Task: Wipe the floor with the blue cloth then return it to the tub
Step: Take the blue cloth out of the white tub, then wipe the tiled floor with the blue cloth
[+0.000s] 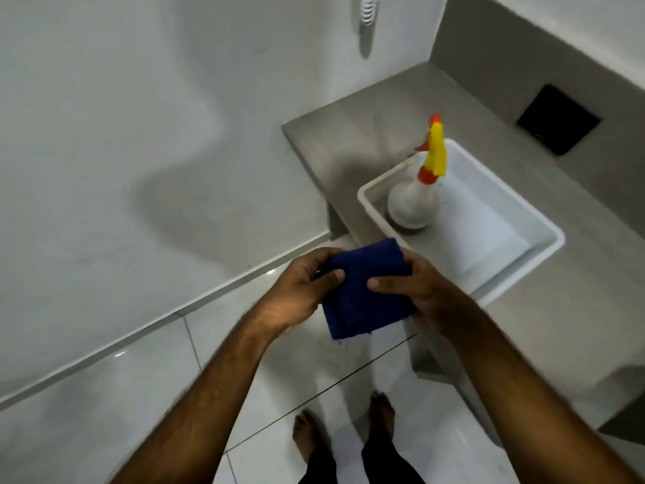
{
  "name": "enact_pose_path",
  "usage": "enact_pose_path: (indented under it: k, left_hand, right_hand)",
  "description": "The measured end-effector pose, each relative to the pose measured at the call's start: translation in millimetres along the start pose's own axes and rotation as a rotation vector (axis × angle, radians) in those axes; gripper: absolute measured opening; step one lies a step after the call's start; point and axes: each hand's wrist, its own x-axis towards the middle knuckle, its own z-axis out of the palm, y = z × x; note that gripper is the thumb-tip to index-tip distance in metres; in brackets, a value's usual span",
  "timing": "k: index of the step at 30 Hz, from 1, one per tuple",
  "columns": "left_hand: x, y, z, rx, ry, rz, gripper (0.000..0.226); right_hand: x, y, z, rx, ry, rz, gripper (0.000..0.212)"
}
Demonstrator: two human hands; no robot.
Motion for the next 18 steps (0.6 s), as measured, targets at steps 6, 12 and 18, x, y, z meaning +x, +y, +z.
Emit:
enact_pose_path:
  k: [6, 12, 18]
  left_hand:
    - [4, -201, -41, 0.889, 0.415, -0.1, 0.052]
    - [32, -474, -54, 1.172, 0.208, -0.445, 0.079]
    - [99, -696, -66, 1.267, 0.04, -0.499, 0.102]
  right_hand:
    - [111, 146, 47, -0.473, 0.186, 0.285, 0.041]
    - [219, 385, -8, -0.677, 0.317, 0.54, 0.058]
    - [277, 592, -108, -0.966, 0.428, 0.532, 0.042]
